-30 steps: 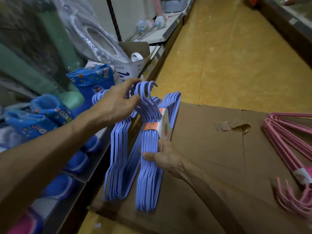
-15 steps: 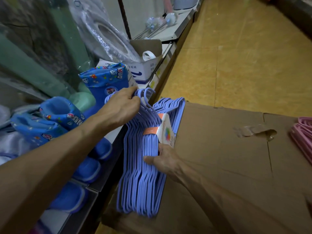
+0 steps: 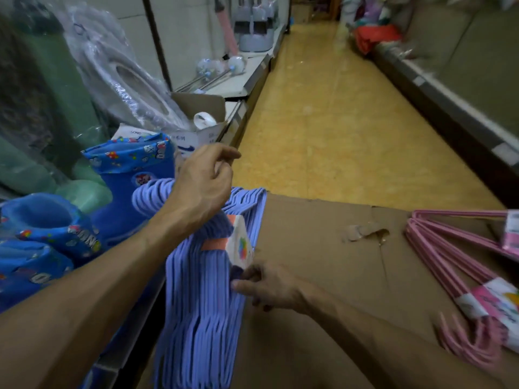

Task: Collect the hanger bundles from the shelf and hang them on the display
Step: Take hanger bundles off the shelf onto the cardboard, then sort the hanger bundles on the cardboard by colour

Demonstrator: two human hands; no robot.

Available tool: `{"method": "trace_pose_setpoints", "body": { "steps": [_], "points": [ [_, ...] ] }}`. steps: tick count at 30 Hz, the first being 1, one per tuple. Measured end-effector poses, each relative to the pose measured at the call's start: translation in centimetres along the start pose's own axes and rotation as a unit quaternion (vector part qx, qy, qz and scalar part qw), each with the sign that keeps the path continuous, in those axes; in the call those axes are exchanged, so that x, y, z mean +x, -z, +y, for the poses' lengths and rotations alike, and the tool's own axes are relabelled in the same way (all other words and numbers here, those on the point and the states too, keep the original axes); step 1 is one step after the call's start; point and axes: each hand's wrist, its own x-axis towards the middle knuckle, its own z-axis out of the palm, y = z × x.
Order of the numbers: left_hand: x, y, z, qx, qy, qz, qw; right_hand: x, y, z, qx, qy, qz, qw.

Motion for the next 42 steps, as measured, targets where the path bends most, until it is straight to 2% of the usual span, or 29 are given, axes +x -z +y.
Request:
{"method": "trace_pose_setpoints", "body": {
  "steps": [2, 4, 7, 10, 13, 17, 22, 28, 31, 35, 40, 42],
  "points": [
    [0.8, -1.2, 0.4, -0.017, -0.022, 0.020, 0.999, -2.5, 1.8, 0.7, -0.022, -0.021, 0.026, 0.999],
    [1.2, -2.9, 2.0, -0.070, 0.002, 0.023, 0.997, -5.9, 4.3, 1.8, -0.057, -0.052, 0.056, 0.995],
    [0.4, -4.8, 5.6, -0.160, 0.035, -0.008, 0.987, -11.1, 8.8, 3.8, -0.091, -0.089, 0.085, 0.988],
    [-0.5, -5.6, 9.1, -0.179, 0.017, -0.068, 0.981, -15.0, 13.1, 5.4, -0.124, -0.116, 0.104, 0.980],
    [-0.5, -5.4, 12.2, -0.155, -0.022, -0.126, 0.980, -17.5, 16.8, 5.2, -0.175, -0.100, 0.140, 0.969],
    [-0.4, -6.0, 16.2, -0.163, -0.019, -0.163, 0.973, -20.0, 20.9, 4.5, -0.196, -0.059, 0.163, 0.965],
    [-1.4, -9.0, 21.3, -0.157, -0.012, -0.200, 0.967, -22.4, 23.6, 5.6, -0.032, -0.019, 0.219, 0.975],
    [-2.6, -13.5, 26.8, -0.146, -0.049, -0.275, 0.949, -26.7, 27.8, 11.7, 0.155, -0.037, 0.299, 0.941],
    [-3.0, -15.7, 28.9, -0.147, -0.062, -0.278, 0.947, -28.4, 31.0, 14.0, 0.309, -0.032, 0.348, 0.885],
    [-3.3, -19.2, 31.4, -0.170, -0.066, -0.266, 0.946, -29.2, 35.3, 16.1, 0.525, 0.007, 0.382, 0.761],
    [-3.9, -23.5, 34.2, -0.225, -0.052, -0.252, 0.940, -29.3, 41.3, 18.5, 0.656, 0.081, 0.394, 0.638],
    [-4.3, -24.5, 34.5, -0.246, -0.038, -0.246, 0.937, -28.7, 43.1, 19.4, 0.680, 0.098, 0.396, 0.609]
  ]
}}
